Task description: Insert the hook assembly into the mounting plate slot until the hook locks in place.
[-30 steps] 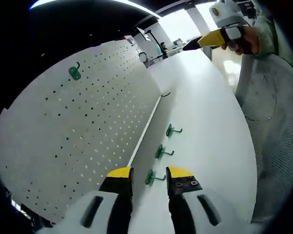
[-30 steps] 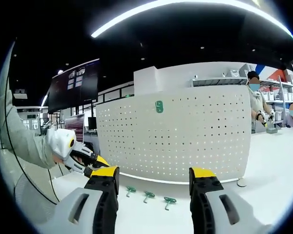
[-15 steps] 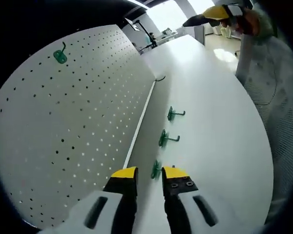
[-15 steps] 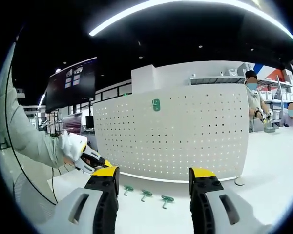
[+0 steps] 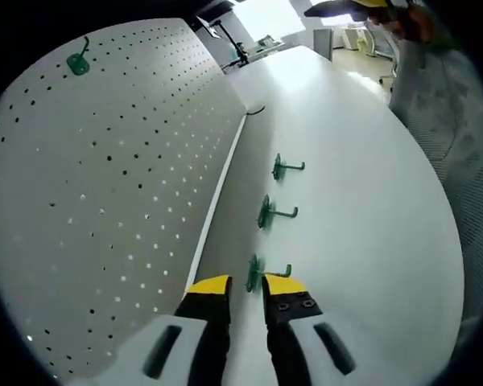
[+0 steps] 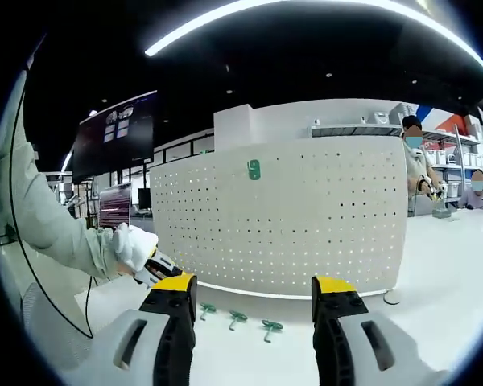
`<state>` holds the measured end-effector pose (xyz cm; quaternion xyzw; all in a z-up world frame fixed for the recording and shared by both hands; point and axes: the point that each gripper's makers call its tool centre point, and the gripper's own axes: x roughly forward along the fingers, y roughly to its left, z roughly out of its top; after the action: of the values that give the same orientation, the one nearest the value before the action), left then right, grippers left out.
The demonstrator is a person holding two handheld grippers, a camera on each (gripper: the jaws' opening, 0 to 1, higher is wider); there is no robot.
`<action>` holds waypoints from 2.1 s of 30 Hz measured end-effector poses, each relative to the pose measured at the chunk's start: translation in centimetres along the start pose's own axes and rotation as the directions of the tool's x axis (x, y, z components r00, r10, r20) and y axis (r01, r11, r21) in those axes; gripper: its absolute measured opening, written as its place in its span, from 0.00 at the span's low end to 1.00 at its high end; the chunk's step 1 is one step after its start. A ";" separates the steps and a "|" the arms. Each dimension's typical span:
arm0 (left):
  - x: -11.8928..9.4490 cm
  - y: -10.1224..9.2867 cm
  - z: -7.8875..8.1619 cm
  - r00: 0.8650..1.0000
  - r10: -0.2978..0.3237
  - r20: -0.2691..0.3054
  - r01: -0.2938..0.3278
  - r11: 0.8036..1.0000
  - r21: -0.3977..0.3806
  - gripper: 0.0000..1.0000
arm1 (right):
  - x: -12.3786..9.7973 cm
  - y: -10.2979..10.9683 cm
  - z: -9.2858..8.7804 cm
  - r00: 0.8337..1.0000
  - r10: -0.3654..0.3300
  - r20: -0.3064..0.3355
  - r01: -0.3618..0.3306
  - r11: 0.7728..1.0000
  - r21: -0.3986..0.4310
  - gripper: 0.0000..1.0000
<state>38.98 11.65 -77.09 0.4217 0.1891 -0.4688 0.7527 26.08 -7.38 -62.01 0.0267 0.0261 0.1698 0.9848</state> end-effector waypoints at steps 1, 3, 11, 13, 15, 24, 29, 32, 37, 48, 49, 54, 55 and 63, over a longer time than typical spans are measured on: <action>0.2 0.0 -0.2 1.000 -0.004 -0.005 0.004 1.000 0.002 0.16 | 0.0 0.0 0.0 1.000 -0.001 -0.001 0.001 1.000 0.001 0.56; 0.5 0.0 -0.5 1.000 -0.009 -0.013 0.009 1.000 0.002 0.15 | 0.0 -0.1 0.0 1.000 -0.006 -0.002 0.006 1.000 0.002 0.56; 1.6 0.2 -1.2 0.999 -0.034 -0.037 0.034 0.999 -0.002 0.14 | -0.1 -0.5 -0.2 1.000 -0.022 -0.006 0.022 1.000 0.008 0.55; 1.9 0.4 -1.4 0.998 -0.036 -0.046 0.036 0.999 0.002 0.14 | -0.1 -0.6 -0.3 1.000 -0.025 -0.009 0.025 1.000 0.010 0.55; 2.3 0.4 -1.6 0.997 -0.045 -0.056 0.046 0.999 0.009 0.13 | -0.1 -0.6 -0.3 1.000 -0.026 -0.013 0.026 1.000 0.011 0.55; 3.4 0.0 -1.9 0.993 -0.093 -0.075 0.094 0.995 0.010 0.12 | 0.0 -0.7 -0.6 0.999 -0.030 -0.024 0.030 0.999 0.010 0.55; 3.8 -0.2 -2.1 0.990 -0.111 -0.085 0.112 0.994 0.004 0.12 | 0.0 -0.9 -0.7 0.999 -0.036 -0.028 0.036 0.999 0.016 0.55; 4.0 -0.2 -2.1 0.989 -0.119 -0.087 0.119 0.993 0.000 0.12 | 0.0 -1.0 -0.8 0.999 -0.039 -0.030 0.040 0.999 0.019 0.55; 4.3 -0.2 -2.2 0.987 -0.131 -0.096 0.131 0.991 -0.011 0.12 | -0.1 -1.0 -0.8 0.999 -0.041 -0.030 0.041 0.999 0.017 0.55; 4.8 -0.4 -2.6 0.978 -0.169 -0.123 0.169 0.986 -0.012 0.10 | -0.1 -1.2 -0.9 0.998 -0.047 -0.033 0.047 0.999 0.020 0.54; 4.8 -0.4 -2.6 0.977 -0.172 -0.124 0.171 0.985 -0.014 0.10 | -0.1 -1.2 -0.9 0.998 -0.047 -0.033 0.047 0.999 0.021 0.54; 5.1 -0.5 -2.7 0.975 -0.183 -0.124 0.181 0.983 -0.030 0.06 | -0.1 -1.2 -0.9 0.998 -0.048 -0.035 0.049 0.999 0.021 0.54; 5.1 -0.5 -2.7 0.975 -0.183 -0.123 0.180 0.983 -0.035 0.06 | -0.1 -1.2 -0.9 0.998 -0.048 -0.035 0.049 0.999 0.021 0.54; 5.1 -0.5 -2.9 0.974 -0.190 -0.121 0.185 0.981 -0.054 0.04 | 0.0 -1.3 -1.0 0.998 -0.047 -0.040 0.048 0.998 0.027 0.54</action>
<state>41.34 11.09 -82.41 0.4145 0.2848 -0.5062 0.7006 26.43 -8.51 -63.11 0.0367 0.0487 0.1463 0.9874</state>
